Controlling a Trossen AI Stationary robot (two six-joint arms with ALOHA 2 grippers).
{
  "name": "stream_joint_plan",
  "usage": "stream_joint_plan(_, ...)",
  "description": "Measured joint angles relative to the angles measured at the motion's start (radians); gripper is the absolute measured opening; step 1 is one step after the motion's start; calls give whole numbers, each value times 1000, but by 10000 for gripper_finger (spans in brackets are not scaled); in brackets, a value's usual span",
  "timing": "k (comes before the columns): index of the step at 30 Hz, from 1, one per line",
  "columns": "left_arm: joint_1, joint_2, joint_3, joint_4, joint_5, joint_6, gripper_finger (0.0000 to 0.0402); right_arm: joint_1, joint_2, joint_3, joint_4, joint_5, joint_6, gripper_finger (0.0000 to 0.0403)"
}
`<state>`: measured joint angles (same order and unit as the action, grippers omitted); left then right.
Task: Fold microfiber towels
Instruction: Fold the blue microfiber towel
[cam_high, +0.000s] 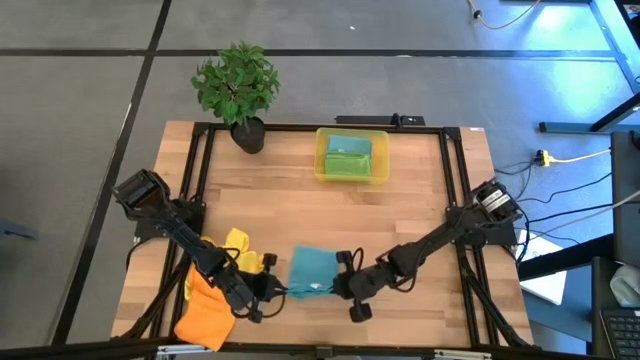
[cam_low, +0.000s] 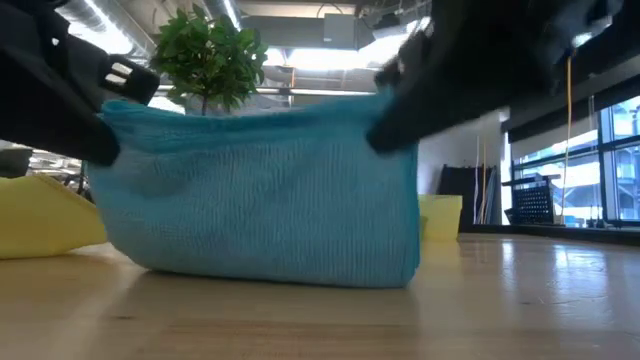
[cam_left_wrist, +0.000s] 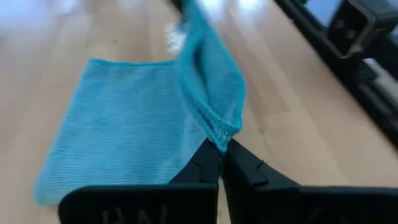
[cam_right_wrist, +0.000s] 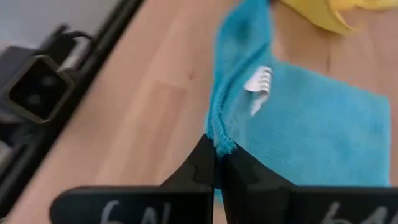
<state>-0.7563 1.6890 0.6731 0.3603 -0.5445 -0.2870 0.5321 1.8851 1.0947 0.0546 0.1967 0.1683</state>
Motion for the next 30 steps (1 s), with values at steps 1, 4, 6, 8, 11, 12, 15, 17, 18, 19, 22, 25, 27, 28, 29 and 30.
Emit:
stream_joint_plan(1, 0, 0, 0, 1, 15, -8, 0, -5, 0, -27, 36, 1, 11, 7)
stream_joint_plan(4, -6, 0, 0, 4, 13, -18, 0, -15, 0, -118, 151, 0, 61, 7)
stream_joint_plan(6, -4, 0, 0, 3, 5, -18, 0, -16, 0, -177, 249, -1, 89, 7)
stream_joint_plan(8, 6, 0, 1, 4, 6, -6, 0, -18, 0, -224, 333, -1, 93, 7)
stream_joint_plan(11, 30, -1, 1, 2, 13, 27, 0, -20, -2, -260, 405, -5, 90, 7)
stream_joint_plan(12, 41, -3, 1, -1, 17, 32, 0, -21, -2, -262, 410, -5, 89, 7)
stream_joint_plan(15, 77, -6, 8, -3, 38, 43, 0, -21, -18, -263, 402, 42, 66, 7)
stream_joint_plan(17, 95, -13, 14, -4, 34, 67, 0, -21, -37, -263, 389, 94, 50, 7)
stream_joint_plan(18, 105, -17, 18, -1, 35, 81, 0, -21, -50, -264, 384, 116, 37, 7)
stream_joint_plan(19, 112, -22, 18, 1, 36, 88, 0, -21, -63, -263, 379, 143, 31, 7)
stream_joint_plan(22, 135, -44, 18, -11, 31, 113, 0, -26, -95, -262, 308, 237, 14, 7)
stream_joint_plan(25, 177, -72, -3, -46, 11, 104, 0, -66, -99, -263, 216, 281, 40, 7)
stream_joint_plan(27, 221, -83, -28, -45, 30, 76, 0, -99, -99, -270, 207, 279, 58, 7)
stream_joint_plan(28, 241, -88, -43, -46, 43, 61, 0, -114, -99, -276, 214, 276, 62, 7)
stream_joint_plan(29, 261, -88, -56, -44, 56, 52, 0, -125, -98, -284, 220, 271, 63, 7)
stream_joint_plan(30, 279, -88, -70, -39, 71, 41, 0, -136, -97, -294, 220, 268, 63, 7)
